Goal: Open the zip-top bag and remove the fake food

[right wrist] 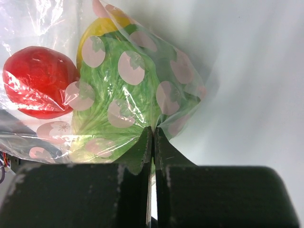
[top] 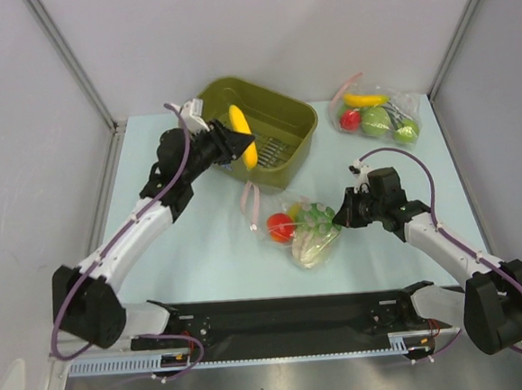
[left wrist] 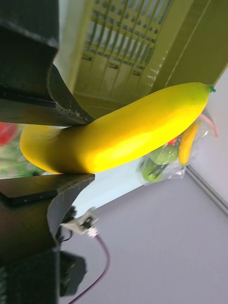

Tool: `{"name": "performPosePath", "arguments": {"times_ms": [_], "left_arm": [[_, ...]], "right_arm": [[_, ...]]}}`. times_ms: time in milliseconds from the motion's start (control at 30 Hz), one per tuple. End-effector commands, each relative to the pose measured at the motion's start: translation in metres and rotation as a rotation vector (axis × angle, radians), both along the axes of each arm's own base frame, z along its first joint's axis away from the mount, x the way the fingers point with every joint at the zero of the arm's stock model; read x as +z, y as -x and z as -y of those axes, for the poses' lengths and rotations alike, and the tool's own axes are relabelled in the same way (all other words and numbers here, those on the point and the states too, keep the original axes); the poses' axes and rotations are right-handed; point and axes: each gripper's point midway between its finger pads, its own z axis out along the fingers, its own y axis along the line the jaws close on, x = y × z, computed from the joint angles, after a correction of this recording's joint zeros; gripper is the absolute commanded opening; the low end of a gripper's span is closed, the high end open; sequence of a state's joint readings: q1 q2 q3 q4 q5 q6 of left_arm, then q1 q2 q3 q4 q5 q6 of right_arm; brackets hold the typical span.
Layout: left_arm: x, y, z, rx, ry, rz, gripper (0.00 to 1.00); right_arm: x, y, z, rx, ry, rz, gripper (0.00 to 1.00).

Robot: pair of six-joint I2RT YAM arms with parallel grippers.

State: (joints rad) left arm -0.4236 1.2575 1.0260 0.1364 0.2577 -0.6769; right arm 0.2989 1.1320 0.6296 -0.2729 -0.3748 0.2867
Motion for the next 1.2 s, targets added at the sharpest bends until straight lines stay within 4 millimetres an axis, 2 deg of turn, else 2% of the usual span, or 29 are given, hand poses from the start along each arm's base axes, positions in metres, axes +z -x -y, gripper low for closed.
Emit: {"name": "performPosePath", "arguments": {"times_ms": [0,33,67,133,167,200,233,267,300,333,367,400,433,500,633,700,733,767,833,867,900,933,967,1000,1033,1100,1133,1167], "left_arm": [[0.04,-0.033,0.009,0.006,0.008,0.157,0.26],[0.04,-0.039,0.013,0.002,0.013,0.165,0.26],[0.033,-0.055,0.018,0.006,0.009,0.156,0.26],[0.039,-0.07,0.027,0.003,0.025,0.184,0.26],[0.023,-0.082,0.033,-0.003,0.013,0.16,0.27],[0.018,-0.089,0.037,-0.006,0.01,0.158,0.29],[0.023,-0.095,0.042,-0.013,0.012,0.167,0.32],[-0.001,-0.104,0.047,-0.023,-0.022,0.119,0.44],[-0.007,-0.108,0.05,-0.025,-0.038,0.107,0.44],[-0.007,-0.111,0.053,-0.026,-0.056,0.112,0.56],[-0.014,-0.113,0.055,-0.028,-0.07,0.097,0.62],[-0.024,-0.114,0.057,-0.036,-0.084,0.077,0.76],[-0.029,-0.114,0.058,-0.039,-0.094,0.072,0.85],[-0.032,-0.113,0.057,-0.043,-0.103,0.069,0.96],[-0.017,-0.104,0.048,-0.028,-0.133,0.117,0.97],[-0.004,-0.098,0.042,-0.015,-0.149,0.151,0.95],[0.013,-0.089,0.034,0.0,-0.162,0.197,0.94],[0.016,-0.083,0.029,0.006,-0.177,0.206,0.93],[0.016,-0.071,0.017,0.025,-0.217,0.225,0.89],[0.031,-0.059,0.008,0.044,-0.215,0.259,0.86],[0.032,-0.05,0.003,0.048,-0.225,0.267,0.76],[0.015,-0.043,-0.003,0.051,-0.251,0.243,0.72],[0.024,-0.029,-0.012,0.066,-0.248,0.263,0.69],[0.018,-0.022,-0.016,0.066,-0.256,0.258,0.62],[-0.008,-0.013,-0.02,0.058,-0.277,0.215,0.6],[-0.013,0.006,-0.026,0.047,-0.268,0.21,0.56],[-0.036,0.016,-0.028,0.026,-0.283,0.173,0.55],[-0.045,0.022,-0.03,0.016,-0.289,0.16,0.55]], "right_arm": [[0.016,-0.01,0.0,-0.005,-0.008,0.057,0.0],[0.016,-0.009,-0.001,0.0,-0.01,0.059,0.0],[0.016,-0.009,0.0,0.0,-0.01,0.059,0.0],[0.019,-0.009,-0.002,0.005,-0.02,0.063,0.0],[0.021,-0.009,-0.003,0.006,-0.022,0.067,0.0],[0.022,-0.009,-0.003,0.006,-0.025,0.065,0.0],[0.022,-0.009,-0.003,0.004,-0.025,0.067,0.0],[0.023,-0.009,-0.002,0.003,-0.024,0.067,0.0],[0.024,-0.008,-0.002,0.003,-0.024,0.069,0.0],[0.024,-0.008,-0.001,0.001,-0.022,0.071,0.0],[0.023,-0.007,-0.001,0.001,-0.02,0.071,0.0],[0.024,-0.007,0.0,0.0,-0.019,0.071,0.0],[0.023,-0.006,0.0,0.001,-0.018,0.07,0.0],[0.022,-0.006,0.0,-0.001,-0.02,0.069,0.0],[0.023,-0.006,-0.001,-0.001,-0.022,0.069,0.0],[0.022,-0.006,0.0,0.0,-0.019,0.071,0.0],[0.022,-0.006,0.0,-0.002,-0.019,0.07,0.0],[0.022,-0.006,0.0,0.002,-0.017,0.073,0.0],[0.021,-0.007,0.001,-0.003,-0.015,0.067,0.0],[0.021,-0.007,0.0,-0.003,-0.015,0.069,0.0],[0.021,-0.008,0.001,-0.006,-0.016,0.069,0.0],[0.021,-0.008,0.0,-0.004,-0.018,0.07,0.0],[0.022,-0.008,0.001,-0.007,-0.018,0.072,0.0],[0.021,-0.008,0.0,-0.004,-0.017,0.071,0.0],[0.022,-0.008,0.0,-0.003,-0.019,0.071,0.0],[0.021,-0.009,0.0,-0.003,-0.021,0.069,0.0],[0.021,-0.009,0.0,-0.001,-0.021,0.068,0.0],[0.02,-0.009,-0.001,0.002,-0.02,0.066,0.0]]}}
